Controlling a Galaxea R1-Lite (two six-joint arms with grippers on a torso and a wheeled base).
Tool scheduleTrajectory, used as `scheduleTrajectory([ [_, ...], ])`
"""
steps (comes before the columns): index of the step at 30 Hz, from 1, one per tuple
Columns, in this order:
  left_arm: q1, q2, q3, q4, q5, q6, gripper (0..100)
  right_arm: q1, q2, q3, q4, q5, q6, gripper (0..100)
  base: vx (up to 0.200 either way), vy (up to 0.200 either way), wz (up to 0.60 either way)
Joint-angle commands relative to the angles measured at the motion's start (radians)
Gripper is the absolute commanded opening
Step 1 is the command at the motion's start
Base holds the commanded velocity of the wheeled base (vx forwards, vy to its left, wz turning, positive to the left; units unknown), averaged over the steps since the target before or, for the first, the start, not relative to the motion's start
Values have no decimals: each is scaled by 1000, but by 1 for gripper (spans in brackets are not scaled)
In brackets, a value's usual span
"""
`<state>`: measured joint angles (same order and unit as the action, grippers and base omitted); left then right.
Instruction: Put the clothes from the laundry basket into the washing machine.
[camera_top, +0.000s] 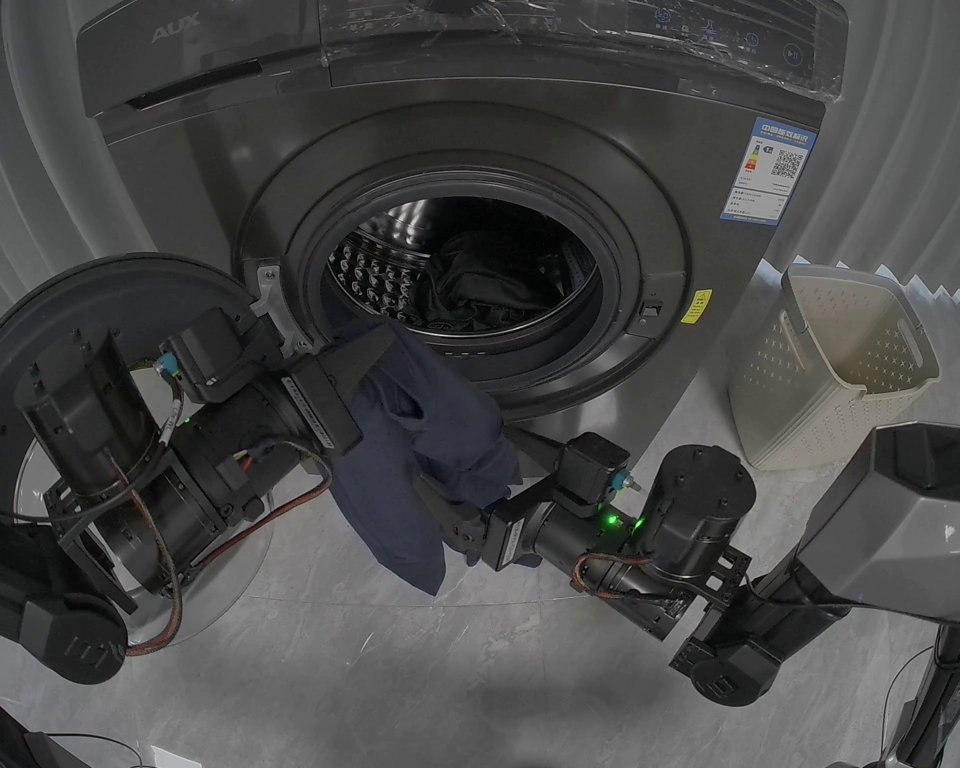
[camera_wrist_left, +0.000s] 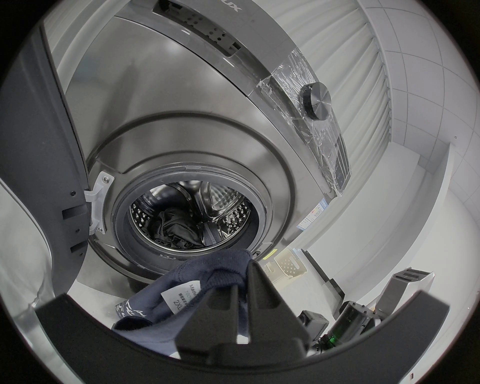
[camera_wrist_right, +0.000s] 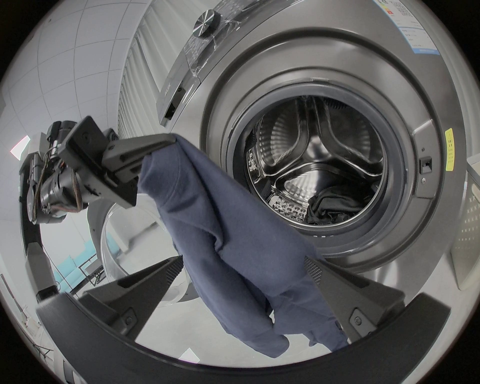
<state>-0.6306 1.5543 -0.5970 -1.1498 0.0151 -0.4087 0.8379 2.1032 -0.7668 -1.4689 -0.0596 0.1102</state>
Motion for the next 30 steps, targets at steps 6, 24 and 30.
scheduleTrajectory([
  [6, 0, -5, -1, 4, 0, -1, 0, -52, 147, -91, -7, 20, -20, 100, 0, 0, 0],
  [24, 2, -14, 10, 5, 0, -2, 0, -103, 261, -342, 50, 37, -60, 100, 0, 0, 0],
  [30, 2, -13, 8, 4, -1, -4, 0, -108, 222, -339, 48, 35, -58, 100, 0, 0, 0],
])
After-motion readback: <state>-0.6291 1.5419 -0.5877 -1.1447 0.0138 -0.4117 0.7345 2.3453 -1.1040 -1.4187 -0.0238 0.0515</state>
